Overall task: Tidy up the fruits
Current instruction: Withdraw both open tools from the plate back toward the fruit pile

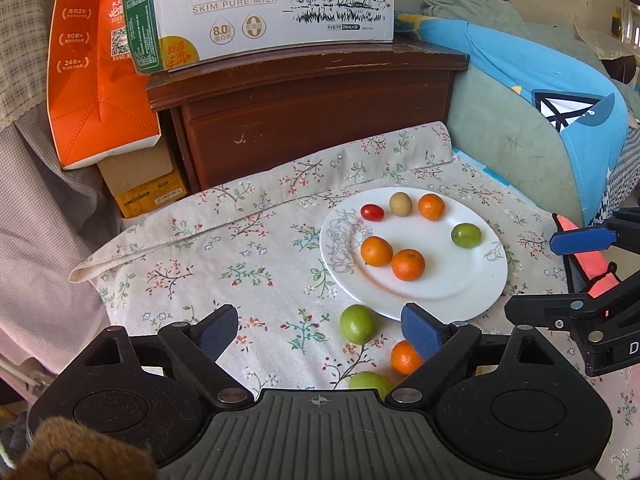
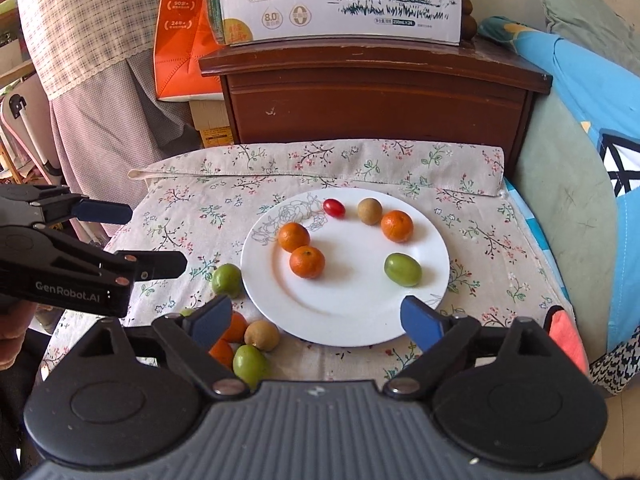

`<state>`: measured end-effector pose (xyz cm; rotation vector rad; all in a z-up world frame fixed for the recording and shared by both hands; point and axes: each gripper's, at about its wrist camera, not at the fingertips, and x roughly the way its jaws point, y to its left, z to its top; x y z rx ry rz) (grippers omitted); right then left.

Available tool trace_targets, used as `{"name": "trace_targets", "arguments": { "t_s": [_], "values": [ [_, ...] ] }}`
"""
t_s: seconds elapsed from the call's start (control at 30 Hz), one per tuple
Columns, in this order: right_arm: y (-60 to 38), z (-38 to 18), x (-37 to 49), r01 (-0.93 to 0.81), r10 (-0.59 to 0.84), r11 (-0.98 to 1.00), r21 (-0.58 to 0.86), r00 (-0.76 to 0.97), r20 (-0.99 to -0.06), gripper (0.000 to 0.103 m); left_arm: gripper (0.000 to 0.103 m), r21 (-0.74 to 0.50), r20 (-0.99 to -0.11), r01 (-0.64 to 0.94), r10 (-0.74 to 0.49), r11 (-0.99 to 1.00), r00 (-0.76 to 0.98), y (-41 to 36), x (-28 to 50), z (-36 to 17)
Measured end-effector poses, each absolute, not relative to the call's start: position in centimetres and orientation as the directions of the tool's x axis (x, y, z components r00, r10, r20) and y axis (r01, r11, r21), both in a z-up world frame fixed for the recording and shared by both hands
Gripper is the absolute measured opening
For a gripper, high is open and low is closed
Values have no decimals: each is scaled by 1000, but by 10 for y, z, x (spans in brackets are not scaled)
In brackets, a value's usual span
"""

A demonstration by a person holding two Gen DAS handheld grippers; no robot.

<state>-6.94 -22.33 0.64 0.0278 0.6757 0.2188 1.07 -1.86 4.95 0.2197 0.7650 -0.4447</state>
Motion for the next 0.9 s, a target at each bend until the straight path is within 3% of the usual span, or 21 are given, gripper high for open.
{"name": "trace_targets", "arguments": {
  "t_s": [0.2,0.6,0.9],
  "values": [
    [-218,1,-89,-217,226,972,92,738,-636,91,92,-26,-717,461,-338,887,610,-3,5,43],
    [-196,-17,-114,-272,249,959,83,663,-706,90,95,2,-755,499,-326,867,570,1,-8,28],
    [-168,-30,-131,-364,329,925,107,629,-704,76,95,15,-763,519,-325,855,558,2,-11,21]
  ]
}}
